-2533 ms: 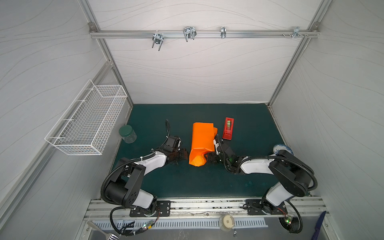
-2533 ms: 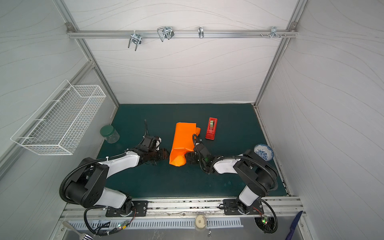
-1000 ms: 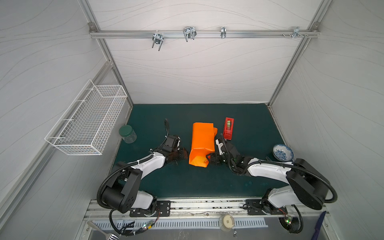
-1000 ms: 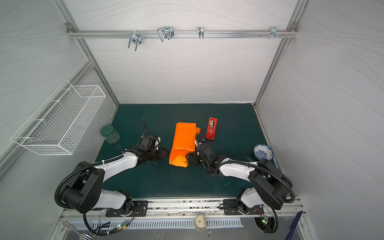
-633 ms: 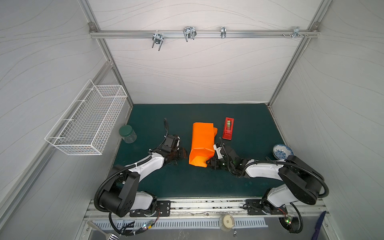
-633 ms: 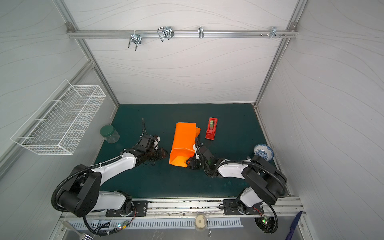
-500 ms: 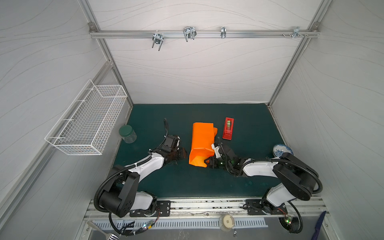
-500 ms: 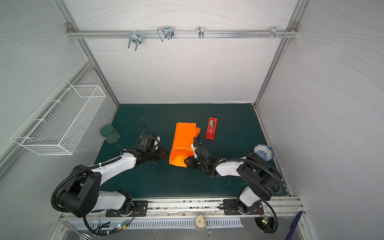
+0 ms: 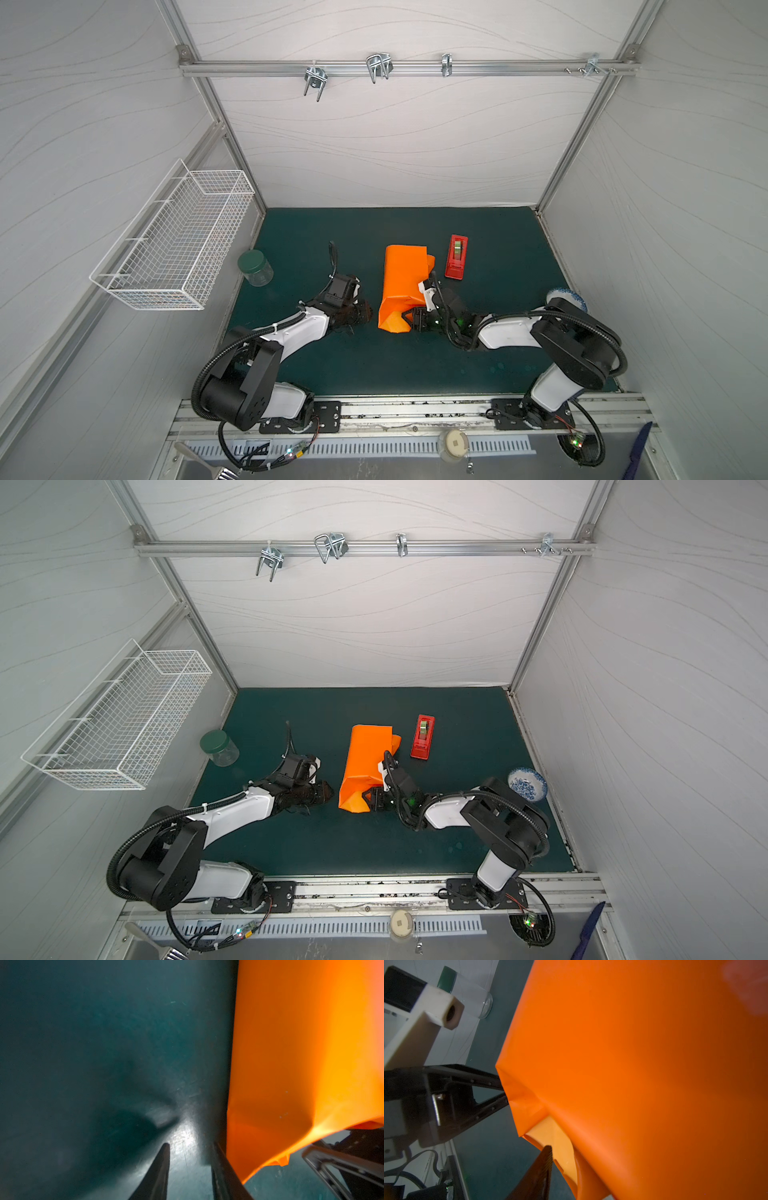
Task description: Wrap the gift box in paper
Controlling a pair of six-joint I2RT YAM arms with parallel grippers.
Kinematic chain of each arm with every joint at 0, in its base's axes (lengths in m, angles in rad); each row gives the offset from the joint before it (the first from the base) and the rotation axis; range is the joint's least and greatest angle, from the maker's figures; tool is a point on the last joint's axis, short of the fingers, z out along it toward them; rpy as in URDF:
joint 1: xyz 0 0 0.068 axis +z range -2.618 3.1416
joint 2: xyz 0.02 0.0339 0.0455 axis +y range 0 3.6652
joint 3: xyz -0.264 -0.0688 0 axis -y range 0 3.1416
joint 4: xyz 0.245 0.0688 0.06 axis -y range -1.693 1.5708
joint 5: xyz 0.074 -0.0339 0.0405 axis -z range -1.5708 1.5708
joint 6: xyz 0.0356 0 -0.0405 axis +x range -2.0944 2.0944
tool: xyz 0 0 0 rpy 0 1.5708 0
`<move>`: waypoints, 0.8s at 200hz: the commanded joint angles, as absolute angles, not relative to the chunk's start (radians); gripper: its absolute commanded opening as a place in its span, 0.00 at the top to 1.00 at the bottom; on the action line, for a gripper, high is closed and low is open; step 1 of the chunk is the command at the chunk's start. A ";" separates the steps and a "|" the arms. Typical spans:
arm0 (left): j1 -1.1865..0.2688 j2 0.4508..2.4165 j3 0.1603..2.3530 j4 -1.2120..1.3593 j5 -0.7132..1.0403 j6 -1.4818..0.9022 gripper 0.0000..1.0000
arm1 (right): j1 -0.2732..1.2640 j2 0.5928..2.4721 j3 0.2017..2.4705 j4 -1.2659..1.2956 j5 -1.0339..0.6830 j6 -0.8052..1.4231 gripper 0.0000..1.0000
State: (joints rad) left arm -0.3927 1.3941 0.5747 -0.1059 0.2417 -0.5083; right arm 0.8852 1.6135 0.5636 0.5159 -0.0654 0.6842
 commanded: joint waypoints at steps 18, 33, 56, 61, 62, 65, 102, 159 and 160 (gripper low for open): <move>-0.416 1.415 0.581 -0.051 0.251 -0.514 0.67 | 0.873 1.387 0.522 0.275 -0.051 0.589 0.38; -0.417 1.414 0.569 -0.040 0.241 -0.518 0.67 | 0.851 1.285 0.552 0.093 -0.048 0.536 0.33; -0.416 1.429 0.561 -0.018 0.248 -0.523 0.68 | 0.806 1.222 0.657 -0.114 -0.032 0.447 0.24; -0.417 1.432 0.561 -0.015 0.248 -0.523 0.68 | 0.789 1.226 0.680 -0.144 -0.029 0.439 0.22; -0.417 1.432 0.561 -0.015 0.248 -0.523 0.69 | 0.785 1.227 0.688 -0.150 -0.028 0.437 0.22; -0.417 1.434 0.560 -0.013 0.247 -0.522 0.69 | 0.773 1.232 0.703 -0.162 -0.028 0.435 0.20; -0.419 1.449 0.554 0.014 0.253 -0.497 0.71 | 0.615 1.403 0.877 -0.196 -0.186 0.445 0.13; -0.442 1.493 0.585 0.051 0.275 -0.441 0.73 | 0.580 1.657 1.031 -0.189 -0.247 0.439 0.17; -0.443 1.494 0.585 0.052 0.276 -0.440 0.73 | 0.579 1.659 1.032 -0.189 -0.248 0.438 0.17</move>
State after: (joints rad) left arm -0.4263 1.4620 0.5533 0.0147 0.2592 -0.4744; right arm 0.5903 1.6077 0.9985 -0.1474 -0.1967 0.4603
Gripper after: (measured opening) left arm 0.271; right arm 0.844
